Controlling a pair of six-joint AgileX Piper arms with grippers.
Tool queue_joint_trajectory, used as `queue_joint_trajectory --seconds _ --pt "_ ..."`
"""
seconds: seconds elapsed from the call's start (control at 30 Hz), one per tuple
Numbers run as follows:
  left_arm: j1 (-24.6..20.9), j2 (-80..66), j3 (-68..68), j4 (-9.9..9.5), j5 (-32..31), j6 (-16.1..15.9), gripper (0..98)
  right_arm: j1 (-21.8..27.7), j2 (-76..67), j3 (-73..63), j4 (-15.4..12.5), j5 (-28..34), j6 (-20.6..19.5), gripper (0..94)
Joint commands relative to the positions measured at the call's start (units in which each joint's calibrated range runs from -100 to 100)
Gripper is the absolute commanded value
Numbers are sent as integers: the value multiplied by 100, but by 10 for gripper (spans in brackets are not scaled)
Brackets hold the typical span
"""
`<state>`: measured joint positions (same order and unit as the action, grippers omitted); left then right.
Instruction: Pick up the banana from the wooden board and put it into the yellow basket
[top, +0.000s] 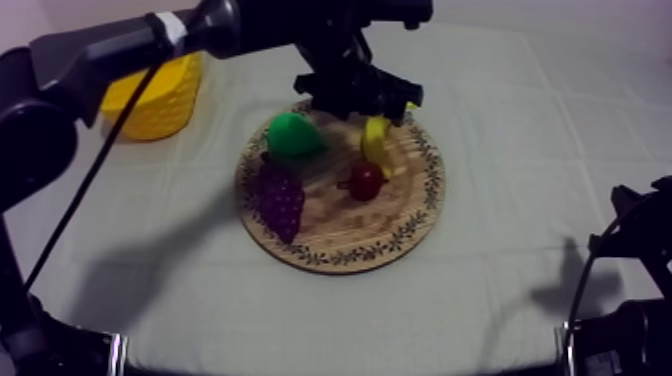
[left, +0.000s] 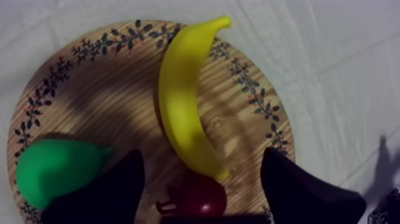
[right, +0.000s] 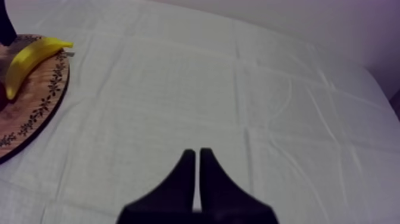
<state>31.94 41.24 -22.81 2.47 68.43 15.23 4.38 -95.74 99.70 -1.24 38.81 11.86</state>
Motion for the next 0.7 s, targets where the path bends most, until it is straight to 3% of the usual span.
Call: queue_joint_trajectory --seconds 0.0,0.47,0.67 --pt "-9 375 -660 -18 442 21 723 -1 -2 -3 -1 -2 -2 4" --pt "-134 2116 -3326 -4 2377 72 685 -1 -2 -3 -1 -2 -2 4" --pt "-149 2665 -4234 29 2965 94 514 -1 -2 -3 -1 -2 -2 4"
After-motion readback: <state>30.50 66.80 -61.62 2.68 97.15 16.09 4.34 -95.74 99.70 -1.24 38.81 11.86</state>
